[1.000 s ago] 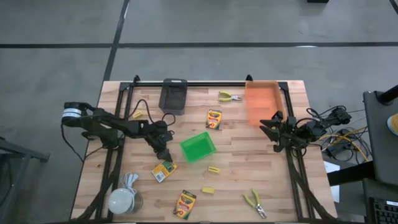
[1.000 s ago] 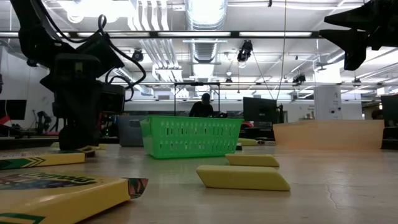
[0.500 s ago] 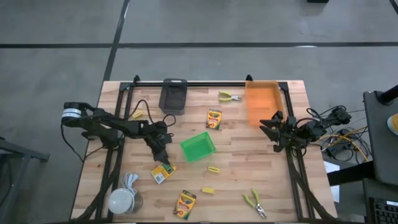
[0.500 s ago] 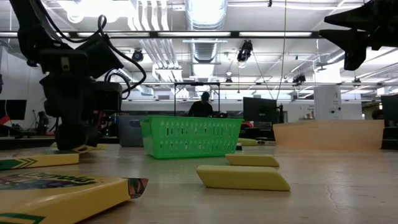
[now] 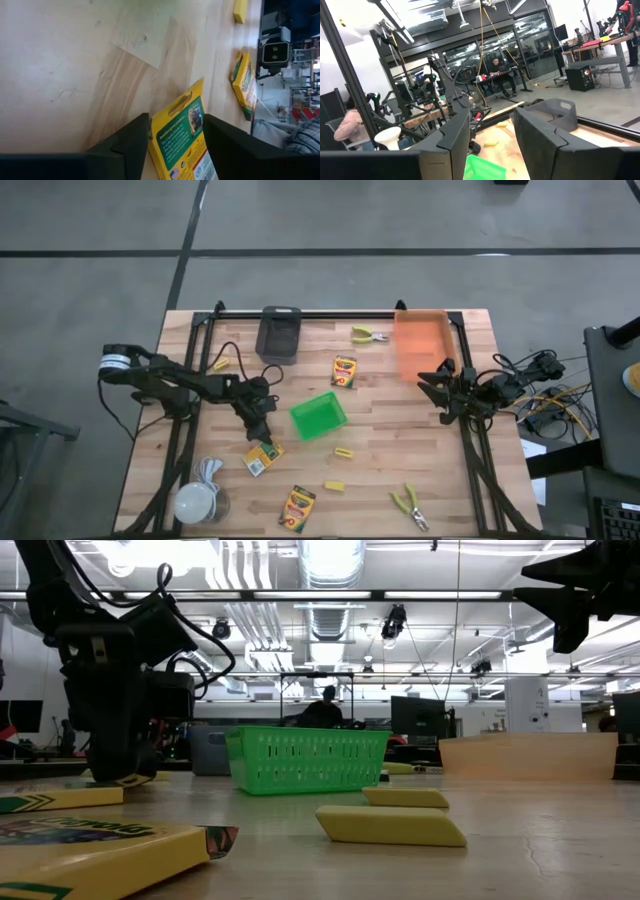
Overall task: Pick & Place School Supplies
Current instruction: Put the middle yellow crayon box into the black bin
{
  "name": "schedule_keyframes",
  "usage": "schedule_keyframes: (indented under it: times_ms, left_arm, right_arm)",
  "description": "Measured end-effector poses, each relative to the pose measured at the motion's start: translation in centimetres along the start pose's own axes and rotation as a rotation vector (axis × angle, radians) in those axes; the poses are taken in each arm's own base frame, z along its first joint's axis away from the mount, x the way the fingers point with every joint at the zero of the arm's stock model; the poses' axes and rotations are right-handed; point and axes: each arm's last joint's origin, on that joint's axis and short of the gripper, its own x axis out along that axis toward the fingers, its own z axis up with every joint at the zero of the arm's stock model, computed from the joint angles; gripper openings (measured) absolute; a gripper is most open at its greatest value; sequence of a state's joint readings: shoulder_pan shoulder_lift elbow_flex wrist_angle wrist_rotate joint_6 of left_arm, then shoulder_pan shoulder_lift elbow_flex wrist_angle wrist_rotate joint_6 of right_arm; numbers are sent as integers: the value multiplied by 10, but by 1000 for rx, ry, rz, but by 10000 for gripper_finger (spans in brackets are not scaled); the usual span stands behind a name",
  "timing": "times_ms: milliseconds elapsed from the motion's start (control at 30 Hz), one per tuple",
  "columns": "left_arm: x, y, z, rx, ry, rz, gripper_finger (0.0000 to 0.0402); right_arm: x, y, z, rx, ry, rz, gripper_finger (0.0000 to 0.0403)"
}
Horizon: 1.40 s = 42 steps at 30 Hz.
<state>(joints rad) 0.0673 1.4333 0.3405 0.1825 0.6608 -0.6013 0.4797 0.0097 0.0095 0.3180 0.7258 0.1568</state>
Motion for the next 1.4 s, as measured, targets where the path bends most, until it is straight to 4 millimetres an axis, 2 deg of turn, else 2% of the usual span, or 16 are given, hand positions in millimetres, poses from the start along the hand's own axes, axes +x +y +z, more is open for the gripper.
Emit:
schedule_keyframes:
  times_ms: [467,600,1133,1400]
  left_arm:
    - [10,12,-2,-37,39,34,172]
    - [10,12,-2,-33,37,33,148]
    - [11,11,-2,-27,34,31,9]
    - [11,11,-2,-28,34,31,4]
  right_arm:
    - [0,0,0,0,0,0,148]
    - [0,0,0,0,0,0,148]
    - [0,0,0,0,0,0,148]
    - [0,0,0,1,0,0,148]
